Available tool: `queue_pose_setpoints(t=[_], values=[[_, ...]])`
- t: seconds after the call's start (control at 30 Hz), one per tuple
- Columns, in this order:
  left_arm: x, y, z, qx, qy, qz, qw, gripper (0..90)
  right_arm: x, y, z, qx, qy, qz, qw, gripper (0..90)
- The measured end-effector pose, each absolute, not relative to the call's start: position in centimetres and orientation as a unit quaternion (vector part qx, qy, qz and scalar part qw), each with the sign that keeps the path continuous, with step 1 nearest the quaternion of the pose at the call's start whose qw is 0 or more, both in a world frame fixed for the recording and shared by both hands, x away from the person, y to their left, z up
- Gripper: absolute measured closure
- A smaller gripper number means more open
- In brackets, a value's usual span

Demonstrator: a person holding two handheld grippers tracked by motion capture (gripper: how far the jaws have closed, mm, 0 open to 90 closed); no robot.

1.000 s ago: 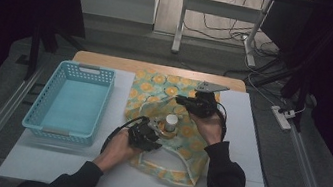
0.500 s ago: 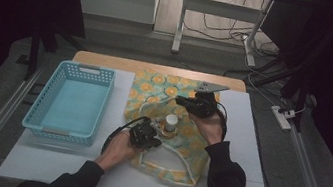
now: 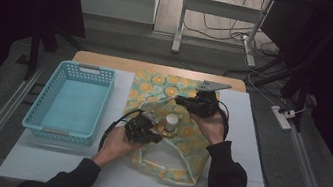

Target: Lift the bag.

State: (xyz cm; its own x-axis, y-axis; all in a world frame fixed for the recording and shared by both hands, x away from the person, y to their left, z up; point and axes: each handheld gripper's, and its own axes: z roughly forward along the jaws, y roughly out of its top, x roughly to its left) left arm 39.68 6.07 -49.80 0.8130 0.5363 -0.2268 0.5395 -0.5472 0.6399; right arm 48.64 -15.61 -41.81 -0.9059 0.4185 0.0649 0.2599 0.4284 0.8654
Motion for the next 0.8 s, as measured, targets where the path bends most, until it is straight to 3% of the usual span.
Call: queue_pose_setpoints(t=[0.8], values=[[41.4,9.6,-42.2,0.858,0.309,-0.019,0.410,90.0,47.9,-14.6,-38.4,0.187,0.852,0.481,0.086,90.0]])
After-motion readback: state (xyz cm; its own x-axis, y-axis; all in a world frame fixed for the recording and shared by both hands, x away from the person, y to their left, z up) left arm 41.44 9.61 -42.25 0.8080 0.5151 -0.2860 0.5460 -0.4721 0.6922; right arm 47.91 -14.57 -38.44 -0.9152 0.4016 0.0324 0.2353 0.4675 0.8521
